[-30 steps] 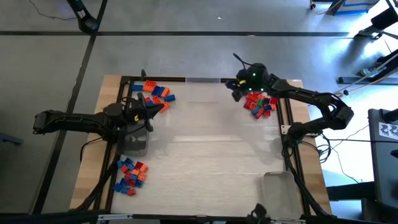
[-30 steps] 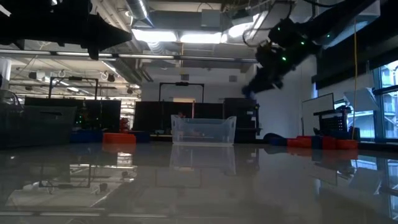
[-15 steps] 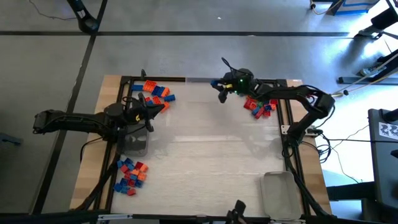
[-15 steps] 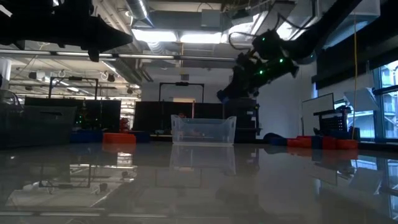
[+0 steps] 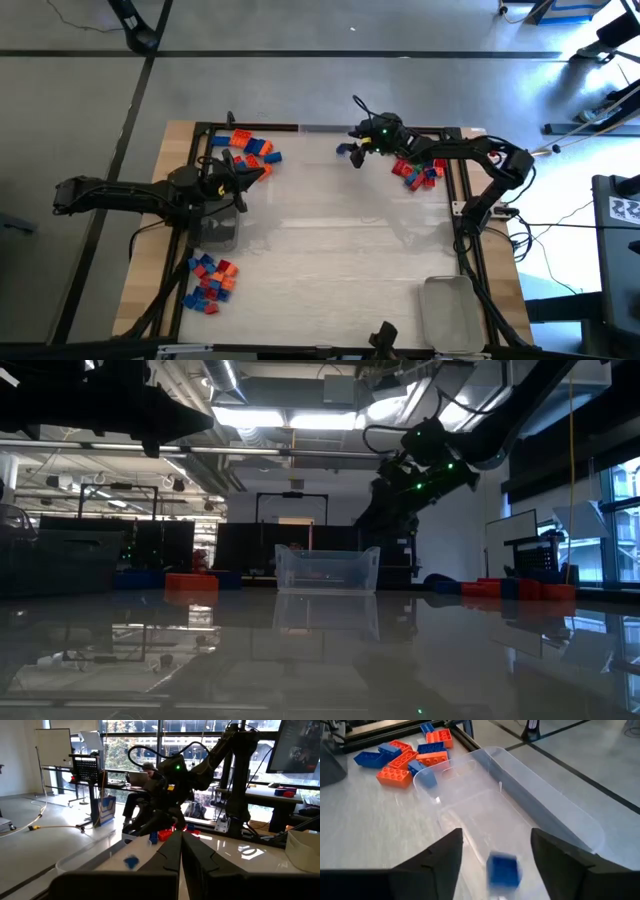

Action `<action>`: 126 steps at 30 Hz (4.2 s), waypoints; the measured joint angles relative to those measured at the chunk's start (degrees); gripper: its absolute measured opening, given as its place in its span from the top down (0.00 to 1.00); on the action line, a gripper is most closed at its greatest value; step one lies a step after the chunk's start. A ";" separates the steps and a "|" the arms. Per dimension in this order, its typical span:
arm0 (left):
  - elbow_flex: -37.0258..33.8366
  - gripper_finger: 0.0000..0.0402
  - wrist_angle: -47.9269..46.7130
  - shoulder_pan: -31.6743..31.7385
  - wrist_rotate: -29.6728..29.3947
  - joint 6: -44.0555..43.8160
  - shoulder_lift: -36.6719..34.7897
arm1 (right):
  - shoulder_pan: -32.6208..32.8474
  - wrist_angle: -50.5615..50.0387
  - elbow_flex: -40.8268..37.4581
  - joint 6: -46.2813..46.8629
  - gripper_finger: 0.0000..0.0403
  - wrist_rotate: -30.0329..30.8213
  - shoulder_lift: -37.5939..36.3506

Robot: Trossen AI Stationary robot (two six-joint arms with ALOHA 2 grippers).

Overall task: Sort blocks by size
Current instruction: Put the blue 4 stud game piece into the transparent bin

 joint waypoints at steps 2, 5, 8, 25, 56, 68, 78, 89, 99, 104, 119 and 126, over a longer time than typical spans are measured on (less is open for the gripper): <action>0.00 1.00 -0.02 0.00 0.00 -0.04 0.02 | 0.00 -3.78 0.00 -1.44 0.37 0.02 -2.79; 0.00 1.00 -0.02 0.00 0.02 0.06 0.00 | 0.00 -12.60 0.00 -4.48 0.34 2.17 -8.78; 0.00 1.00 -0.02 0.06 0.02 0.24 0.01 | 0.00 -22.69 0.02 -5.59 0.34 7.75 -16.02; 0.00 1.00 0.35 2.05 -0.02 0.16 5.67 | -0.04 -57.87 0.02 7.82 0.43 32.86 -35.27; 0.00 1.00 12.46 2.82 0.00 9.07 14.38 | -8.91 -75.73 -2.62 24.56 0.43 26.40 -15.16; 0.00 1.00 13.51 2.84 0.00 9.24 14.38 | -13.26 -68.47 -8.23 19.99 0.43 20.37 -15.10; 0.00 1.00 13.57 2.84 0.00 9.03 14.38 | -13.14 -68.20 -8.76 18.16 0.61 22.54 -15.19; 0.00 1.00 13.66 2.84 0.00 9.46 14.38 | -13.14 -69.15 -7.32 16.69 0.54 23.49 -15.88; 0.00 1.00 13.64 2.84 0.00 9.42 14.38 | -13.09 -70.00 -1.10 13.06 0.69 19.42 -18.70; 0.00 1.00 13.64 2.82 0.00 9.45 14.38 | -13.07 -64.32 -0.96 10.68 0.80 13.05 -19.34; 0.00 1.00 13.60 2.82 0.00 9.51 14.38 | -13.14 -68.27 -0.96 9.73 0.70 20.83 -19.36; 0.00 1.00 13.49 2.84 0.00 9.49 14.38 | -13.13 -74.47 -1.05 13.62 0.45 22.75 -19.36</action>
